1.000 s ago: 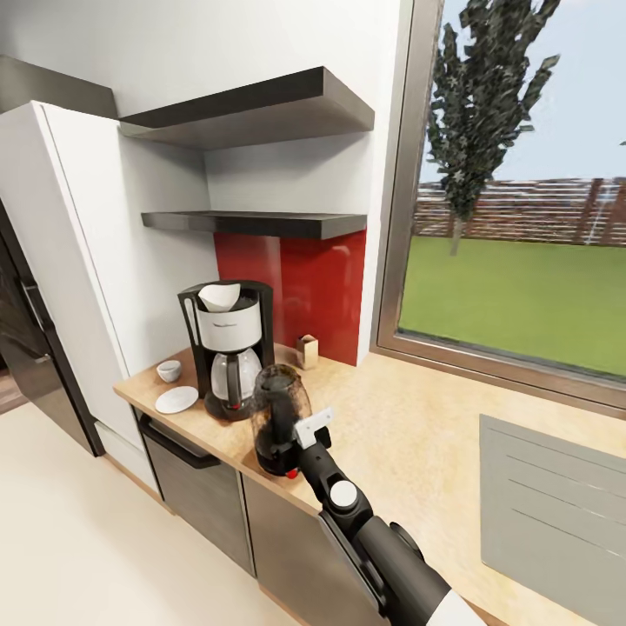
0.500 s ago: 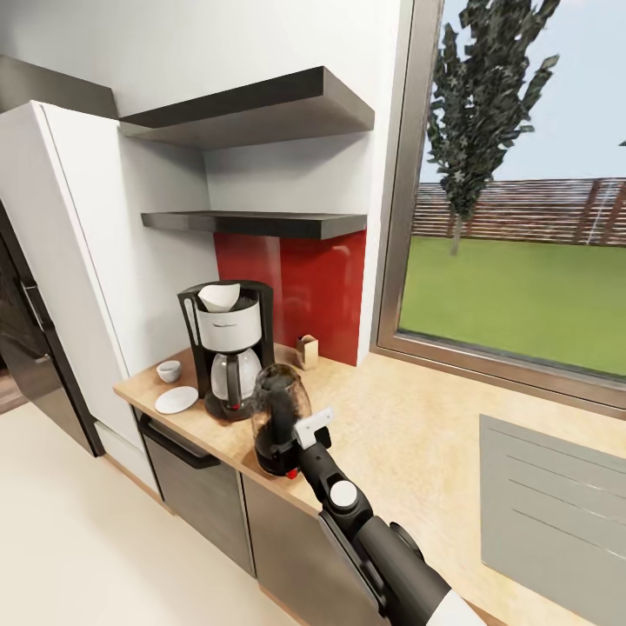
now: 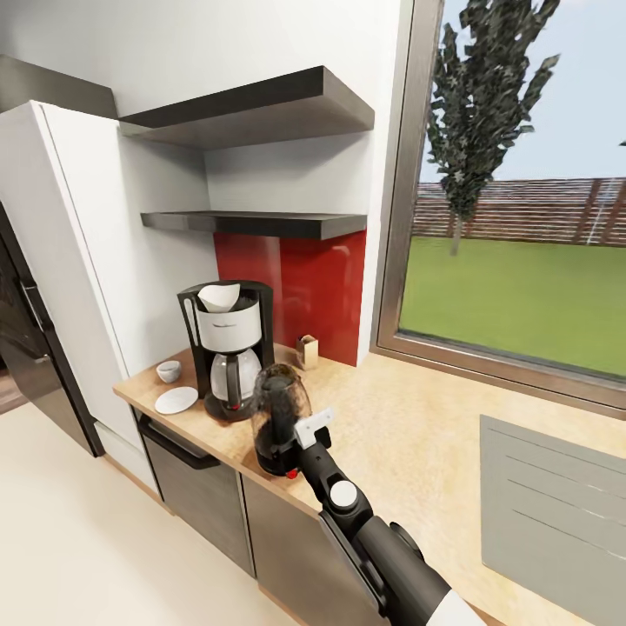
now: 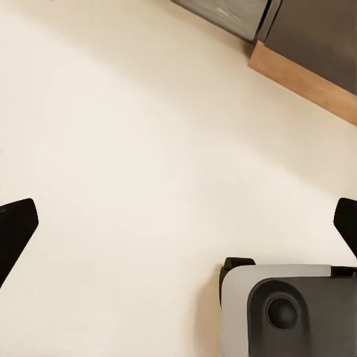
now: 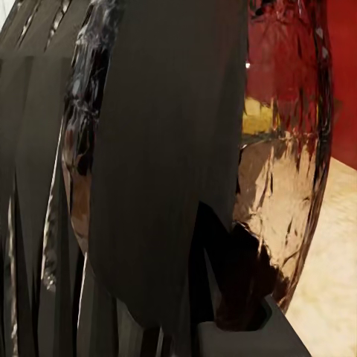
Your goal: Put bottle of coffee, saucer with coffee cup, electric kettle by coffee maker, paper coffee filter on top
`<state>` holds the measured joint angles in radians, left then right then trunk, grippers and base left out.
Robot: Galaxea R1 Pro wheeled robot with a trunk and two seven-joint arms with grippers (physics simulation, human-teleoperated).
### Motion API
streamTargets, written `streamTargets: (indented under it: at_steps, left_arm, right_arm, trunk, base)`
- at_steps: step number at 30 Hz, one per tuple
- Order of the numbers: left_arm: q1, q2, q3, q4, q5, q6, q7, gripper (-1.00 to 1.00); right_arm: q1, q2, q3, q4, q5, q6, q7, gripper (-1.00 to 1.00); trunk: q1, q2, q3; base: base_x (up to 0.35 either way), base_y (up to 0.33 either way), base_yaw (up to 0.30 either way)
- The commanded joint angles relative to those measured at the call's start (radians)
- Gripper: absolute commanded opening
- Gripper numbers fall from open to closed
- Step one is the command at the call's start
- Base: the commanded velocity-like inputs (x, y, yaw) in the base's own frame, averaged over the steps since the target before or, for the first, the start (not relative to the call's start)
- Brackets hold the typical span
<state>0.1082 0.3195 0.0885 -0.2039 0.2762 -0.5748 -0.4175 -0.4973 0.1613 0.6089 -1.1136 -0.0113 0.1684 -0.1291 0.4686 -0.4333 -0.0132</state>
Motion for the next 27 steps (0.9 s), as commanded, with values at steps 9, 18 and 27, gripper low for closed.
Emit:
streamTargets:
  at_steps: [9,18,27]
  left_arm:
    - [0.001,0.000,0.008,-0.002,0.003,0.004,-0.010,1.00]
    - [0.001,0.000,0.008,-0.002,0.003,0.004,-0.010,1.00]
    - [0.001,0.001,0.008,-0.002,0.003,0.004,-0.010,1.00]
  right_arm:
    - [-0.001,0.000,0.003,-0.002,0.001,0.005,-0.007,-1.00]
    - [-0.001,0.000,0.003,-0.002,0.001,0.006,-0.006,-1.00]
    - [-0.001,0.000,0.003,-0.002,0.001,0.006,-0.006,1.00]
  trunk:
    - [0.001,-0.002,-0.001]
    - [0.001,-0.002,-0.001]
    - [0.001,-0.002,-0.001]
  base:
    - [0.002,0.000,0.000]
    - [0.006,0.000,0.000]
    - [0.000,0.000,0.000]
